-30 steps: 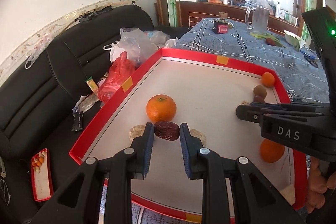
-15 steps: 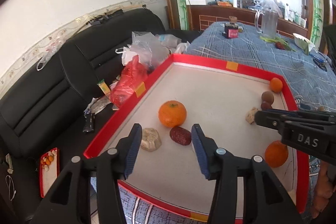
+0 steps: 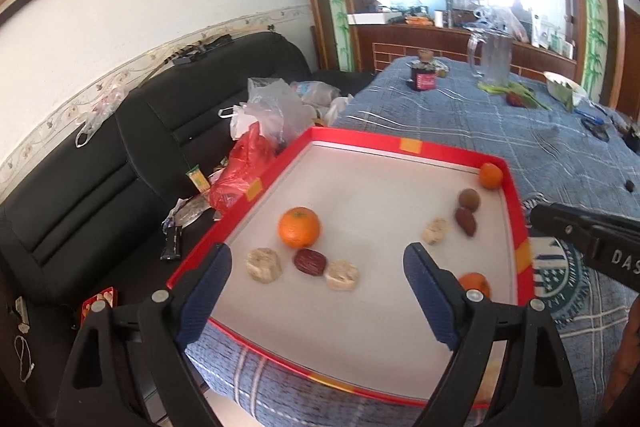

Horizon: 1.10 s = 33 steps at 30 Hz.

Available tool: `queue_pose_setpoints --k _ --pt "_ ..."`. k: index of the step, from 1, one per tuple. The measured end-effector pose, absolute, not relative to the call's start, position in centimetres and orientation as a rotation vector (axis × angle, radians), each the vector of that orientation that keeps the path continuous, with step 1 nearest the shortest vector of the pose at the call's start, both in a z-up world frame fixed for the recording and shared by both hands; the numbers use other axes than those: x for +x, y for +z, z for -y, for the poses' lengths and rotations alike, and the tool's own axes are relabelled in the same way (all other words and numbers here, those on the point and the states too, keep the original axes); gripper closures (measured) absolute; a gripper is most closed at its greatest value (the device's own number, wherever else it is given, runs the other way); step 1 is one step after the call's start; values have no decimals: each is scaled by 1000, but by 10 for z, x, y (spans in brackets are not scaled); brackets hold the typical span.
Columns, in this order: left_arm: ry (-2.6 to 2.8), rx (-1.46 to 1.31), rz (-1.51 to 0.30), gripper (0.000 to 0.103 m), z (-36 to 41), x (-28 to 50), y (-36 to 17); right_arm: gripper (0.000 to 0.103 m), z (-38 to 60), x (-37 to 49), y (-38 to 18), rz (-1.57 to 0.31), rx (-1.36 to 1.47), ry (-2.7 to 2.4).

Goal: Organize fruits
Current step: 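Carry the date and cube into the red tray and open both tools, then move back over the cloth and grasp a brown round fruit with the left tool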

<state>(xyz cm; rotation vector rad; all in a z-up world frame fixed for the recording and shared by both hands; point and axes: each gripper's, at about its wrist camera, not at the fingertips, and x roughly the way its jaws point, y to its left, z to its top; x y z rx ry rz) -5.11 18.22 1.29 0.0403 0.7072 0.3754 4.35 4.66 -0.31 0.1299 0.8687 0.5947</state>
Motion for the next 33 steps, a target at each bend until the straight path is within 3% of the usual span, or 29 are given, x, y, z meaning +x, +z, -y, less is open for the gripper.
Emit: queue_pose_setpoints --k 1,3,5,23,33 --pt "366 45 -718 13 -178 -50 12 75 -40 41 -2 -860 131 583" --pt "335 46 -747 11 -170 -49 9 61 -28 37 0 -848 137 561" --pt "306 37 -780 7 -162 -48 6 56 -10 33 1 -834 163 536" --pt "122 184 -837 6 -61 -48 -8 54 220 5 -28 -776 394 122" --pt "61 245 -860 6 -16 -33 -15 51 272 1 -33 -762 491 74"
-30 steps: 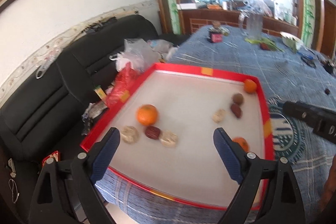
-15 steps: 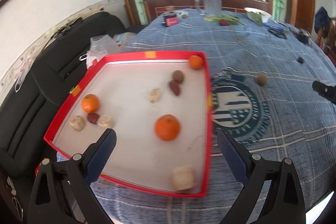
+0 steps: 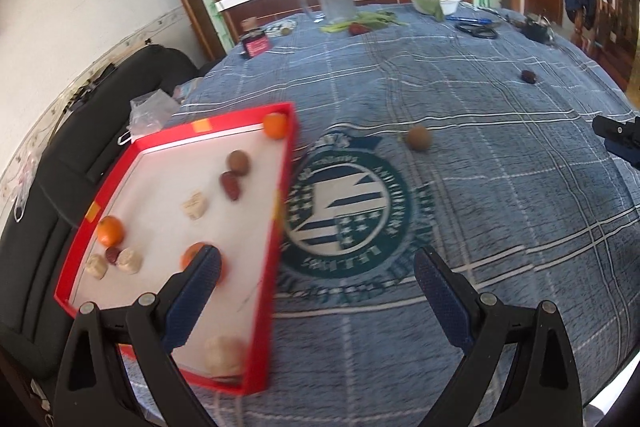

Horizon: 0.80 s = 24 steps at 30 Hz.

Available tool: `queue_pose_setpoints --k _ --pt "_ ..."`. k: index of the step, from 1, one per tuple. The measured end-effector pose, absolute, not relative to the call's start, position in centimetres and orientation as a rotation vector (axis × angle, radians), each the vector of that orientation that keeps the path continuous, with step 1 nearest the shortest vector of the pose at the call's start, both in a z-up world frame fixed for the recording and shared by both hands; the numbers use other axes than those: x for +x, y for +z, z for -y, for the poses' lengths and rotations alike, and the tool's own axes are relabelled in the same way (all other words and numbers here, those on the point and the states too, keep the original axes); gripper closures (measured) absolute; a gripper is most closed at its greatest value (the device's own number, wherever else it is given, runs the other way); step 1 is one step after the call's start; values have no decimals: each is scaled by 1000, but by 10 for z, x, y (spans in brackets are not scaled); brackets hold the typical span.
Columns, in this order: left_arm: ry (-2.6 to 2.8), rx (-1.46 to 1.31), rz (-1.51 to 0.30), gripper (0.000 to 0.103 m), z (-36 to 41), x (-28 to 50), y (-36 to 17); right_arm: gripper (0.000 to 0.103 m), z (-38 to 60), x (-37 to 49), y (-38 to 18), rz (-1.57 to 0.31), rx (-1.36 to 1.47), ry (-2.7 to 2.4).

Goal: Organize fruits
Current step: 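Move back over the cloth and grasp a brown round fruit with the left tool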

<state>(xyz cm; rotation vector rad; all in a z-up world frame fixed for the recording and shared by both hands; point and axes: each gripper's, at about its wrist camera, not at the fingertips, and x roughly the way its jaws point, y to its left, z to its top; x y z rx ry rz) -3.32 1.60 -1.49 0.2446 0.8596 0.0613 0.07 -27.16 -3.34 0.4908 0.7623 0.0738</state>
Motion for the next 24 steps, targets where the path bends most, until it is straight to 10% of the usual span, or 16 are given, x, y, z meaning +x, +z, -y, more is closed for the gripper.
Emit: queue_pose_setpoints --k 24 --pt "-77 176 -898 8 25 63 -34 46 280 4 -44 -768 582 174"
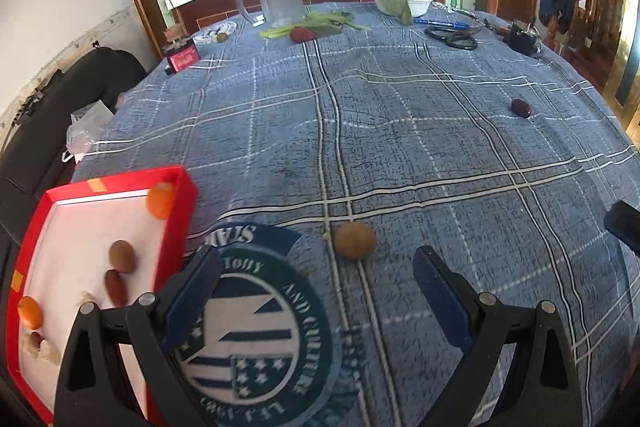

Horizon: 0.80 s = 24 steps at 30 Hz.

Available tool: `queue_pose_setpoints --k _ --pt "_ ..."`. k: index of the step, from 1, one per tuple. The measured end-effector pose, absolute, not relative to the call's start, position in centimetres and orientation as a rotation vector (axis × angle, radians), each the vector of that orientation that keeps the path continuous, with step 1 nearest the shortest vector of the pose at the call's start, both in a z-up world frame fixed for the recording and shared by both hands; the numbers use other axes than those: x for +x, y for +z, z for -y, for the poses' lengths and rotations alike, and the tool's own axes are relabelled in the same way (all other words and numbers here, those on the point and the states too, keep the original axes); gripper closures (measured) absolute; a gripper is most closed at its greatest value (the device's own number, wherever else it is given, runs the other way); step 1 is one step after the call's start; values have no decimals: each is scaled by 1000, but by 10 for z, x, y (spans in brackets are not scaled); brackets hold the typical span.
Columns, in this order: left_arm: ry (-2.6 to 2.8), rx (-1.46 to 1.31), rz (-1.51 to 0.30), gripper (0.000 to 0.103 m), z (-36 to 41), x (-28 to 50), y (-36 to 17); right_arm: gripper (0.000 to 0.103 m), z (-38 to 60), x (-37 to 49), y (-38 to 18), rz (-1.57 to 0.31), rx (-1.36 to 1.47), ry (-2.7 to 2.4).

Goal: Organize fruits
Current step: 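Move back over the cloth and grasp a brown round fruit with the left tool, then hold the brown fruit with the left tool while the right tool grasps a red date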

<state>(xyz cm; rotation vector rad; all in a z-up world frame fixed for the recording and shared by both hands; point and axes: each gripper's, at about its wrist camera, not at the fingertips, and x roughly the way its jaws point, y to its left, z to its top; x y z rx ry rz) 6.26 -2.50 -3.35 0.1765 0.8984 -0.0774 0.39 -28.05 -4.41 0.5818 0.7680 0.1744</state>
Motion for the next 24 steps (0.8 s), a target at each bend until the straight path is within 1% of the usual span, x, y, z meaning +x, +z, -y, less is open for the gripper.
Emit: queue_pose_setpoints --k 3,4,6,7,9,10,12,18,22,24 --pt "-80 158 -914 16 25 69 -38 46 280 4 -44 -770 583 183" --pt "-78 154 -916 17 25 71 -39 46 280 4 -45 -771 584 185" --pt "-76 155 -914 27 25 73 -41 45 280 5 -45 -776 586 189" --pt "-76 156 -917 29 25 75 -42 45 280 5 -46 -778 586 190" --pt "-81 148 -927 41 25 78 -45 45 280 6 -46 -779 587 191" --pt "-90 139 -929 43 25 78 -45 45 280 6 -46 -779 587 192" --pt "-102 128 -922 55 25 79 -45 45 280 6 -47 -784 585 193" --pt "-146 114 -916 75 27 79 -45 45 282 9 -48 -795 582 183" --pt "-165 107 -906 77 25 77 -46 45 286 12 -47 -817 590 167" --pt "-174 91 -905 76 22 78 -46 45 287 21 -42 -838 533 137"
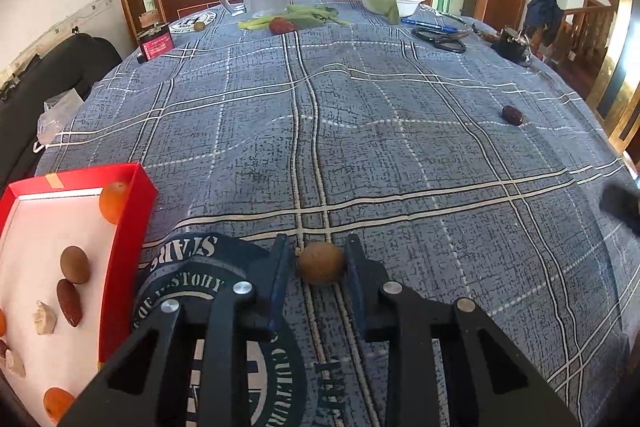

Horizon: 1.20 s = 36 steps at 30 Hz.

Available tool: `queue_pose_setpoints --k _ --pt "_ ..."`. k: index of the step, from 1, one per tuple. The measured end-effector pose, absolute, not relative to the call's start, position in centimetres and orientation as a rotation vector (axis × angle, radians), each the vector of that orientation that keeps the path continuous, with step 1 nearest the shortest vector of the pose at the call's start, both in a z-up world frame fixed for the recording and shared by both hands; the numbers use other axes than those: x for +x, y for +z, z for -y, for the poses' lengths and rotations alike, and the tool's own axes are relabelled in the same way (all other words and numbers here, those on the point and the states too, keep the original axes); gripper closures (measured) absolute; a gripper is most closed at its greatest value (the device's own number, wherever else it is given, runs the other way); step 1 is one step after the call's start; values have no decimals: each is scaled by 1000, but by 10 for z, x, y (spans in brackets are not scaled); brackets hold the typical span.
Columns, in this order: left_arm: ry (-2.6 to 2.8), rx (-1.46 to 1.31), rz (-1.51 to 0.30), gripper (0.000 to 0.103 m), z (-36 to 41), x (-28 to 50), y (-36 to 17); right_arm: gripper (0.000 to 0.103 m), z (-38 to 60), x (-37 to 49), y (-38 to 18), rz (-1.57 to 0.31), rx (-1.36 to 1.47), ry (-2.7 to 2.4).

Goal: Organize fruits
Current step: 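Hold the brown fruit with the left tool while the right tool grasps a red date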

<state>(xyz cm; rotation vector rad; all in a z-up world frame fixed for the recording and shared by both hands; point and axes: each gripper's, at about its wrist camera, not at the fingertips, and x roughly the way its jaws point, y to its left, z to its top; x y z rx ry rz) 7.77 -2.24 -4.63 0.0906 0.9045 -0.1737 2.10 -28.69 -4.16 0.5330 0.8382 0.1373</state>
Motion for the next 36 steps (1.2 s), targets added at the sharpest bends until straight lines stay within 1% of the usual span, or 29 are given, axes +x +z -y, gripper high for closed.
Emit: queue_pose_setpoints --k 6,9,13,15,18,24,25,27,28,30,33,36 --pt "-189 64 -905 76 19 78 -46 45 298 70 -11 -791 432 79" --pt "-202 53 -906 74 18 79 -47 45 293 102 -7 -778 354 68" --pt "-225 36 -907 71 16 79 -46 45 286 141 -22 -803 281 65" --pt "-239 31 -907 66 16 79 -47 45 284 153 -32 -828 254 66" --pt "-249 28 -908 63 16 79 -47 45 287 166 -43 -868 256 77" --pt "-254 21 -908 63 15 79 -47 47 281 170 -51 -880 195 75" --pt "-253 22 -909 63 15 79 -46 48 279 171 -51 -882 182 70" --pt "-252 21 -910 63 14 78 -46 58 278 171 -51 -886 157 47" --pt "-252 20 -911 63 14 78 -46 61 278 172 -52 -887 152 40" --pt "-250 21 -912 63 14 78 -46 77 280 172 -52 -889 153 33" --pt "-248 25 -913 63 14 77 -46 83 281 172 -51 -900 135 14" --pt "-248 25 -914 63 14 77 -46 83 280 166 -47 -911 126 11"
